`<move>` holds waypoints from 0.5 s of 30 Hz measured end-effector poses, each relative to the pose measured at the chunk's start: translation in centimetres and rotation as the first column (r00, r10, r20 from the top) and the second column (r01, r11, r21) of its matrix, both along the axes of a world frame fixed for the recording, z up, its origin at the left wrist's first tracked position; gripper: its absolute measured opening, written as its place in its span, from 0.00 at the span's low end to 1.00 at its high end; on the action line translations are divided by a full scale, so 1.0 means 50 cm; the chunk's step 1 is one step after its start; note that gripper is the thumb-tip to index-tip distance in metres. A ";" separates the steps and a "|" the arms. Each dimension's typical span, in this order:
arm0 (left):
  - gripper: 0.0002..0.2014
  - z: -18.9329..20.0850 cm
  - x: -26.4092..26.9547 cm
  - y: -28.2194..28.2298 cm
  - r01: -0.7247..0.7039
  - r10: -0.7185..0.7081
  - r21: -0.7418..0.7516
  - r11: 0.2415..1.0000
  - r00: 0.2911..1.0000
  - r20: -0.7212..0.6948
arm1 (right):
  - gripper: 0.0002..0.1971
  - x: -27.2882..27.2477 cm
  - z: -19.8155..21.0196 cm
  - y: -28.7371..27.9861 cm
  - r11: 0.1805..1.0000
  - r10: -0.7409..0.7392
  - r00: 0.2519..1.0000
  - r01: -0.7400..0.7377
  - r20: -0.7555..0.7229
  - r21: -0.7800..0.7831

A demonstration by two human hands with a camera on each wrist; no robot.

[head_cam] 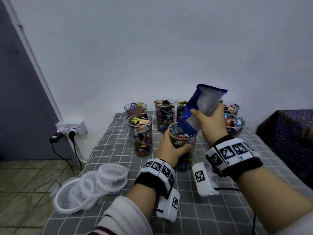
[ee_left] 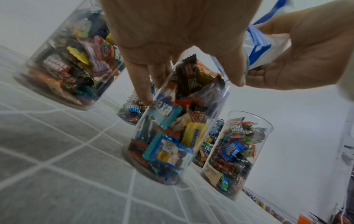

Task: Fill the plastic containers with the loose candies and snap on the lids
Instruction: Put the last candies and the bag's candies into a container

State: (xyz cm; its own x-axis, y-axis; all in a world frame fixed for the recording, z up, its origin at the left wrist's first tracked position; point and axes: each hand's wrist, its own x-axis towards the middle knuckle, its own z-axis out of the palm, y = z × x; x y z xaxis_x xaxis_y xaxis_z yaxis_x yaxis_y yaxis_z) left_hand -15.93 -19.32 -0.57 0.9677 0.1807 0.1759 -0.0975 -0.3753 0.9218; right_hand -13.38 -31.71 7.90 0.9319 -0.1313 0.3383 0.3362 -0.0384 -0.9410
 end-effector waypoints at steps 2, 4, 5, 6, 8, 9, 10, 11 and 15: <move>0.35 0.005 -0.001 -0.001 0.003 -0.003 -0.021 1.000 1.000 -0.025 | 0.24 -0.004 -0.004 -0.010 0.996 0.003 0.999 0.000 -0.034 0.084; 0.34 0.004 -0.003 -0.001 -0.006 0.006 0.011 1.000 0.997 -0.079 | 0.22 -0.010 -0.008 -0.024 0.983 0.023 0.998 -0.013 -0.054 0.183; 0.38 0.002 -0.004 -0.003 -0.018 0.025 0.065 0.998 0.992 -0.121 | 0.21 -0.014 -0.009 -0.033 0.974 0.032 0.998 -0.019 -0.054 0.224; 0.45 -0.004 -0.006 -0.004 -0.029 0.051 0.133 0.991 0.986 -0.161 | 0.19 -0.018 -0.009 -0.043 0.969 0.029 0.998 -0.015 -0.055 0.247; 0.54 -0.010 -0.024 -0.013 -0.070 0.116 0.210 0.975 0.970 -0.214 | 0.18 -0.029 -0.009 -0.068 0.959 -0.003 0.998 0.019 -0.057 0.282; 0.55 -0.008 -0.042 -0.021 -0.103 0.148 0.207 0.973 0.965 -0.218 | 0.18 -0.034 -0.008 -0.083 0.951 -0.023 0.998 0.039 -0.057 0.308; 0.54 -0.004 -0.061 -0.031 -0.141 0.179 0.190 0.972 0.963 -0.202 | 0.18 -0.041 -0.007 -0.099 0.940 -0.038 0.997 0.056 -0.061 0.337; 0.51 0.001 -0.084 -0.043 -0.172 0.200 0.167 0.971 0.965 -0.167 | 0.18 -0.047 -0.007 -0.116 0.929 -0.050 0.997 0.069 -0.062 0.362; 0.35 0.011 -0.173 -0.106 -0.029 0.036 0.159 0.987 0.998 -0.046 | 0.17 -0.079 -0.006 -0.188 0.880 -0.120 0.988 0.152 -0.099 0.449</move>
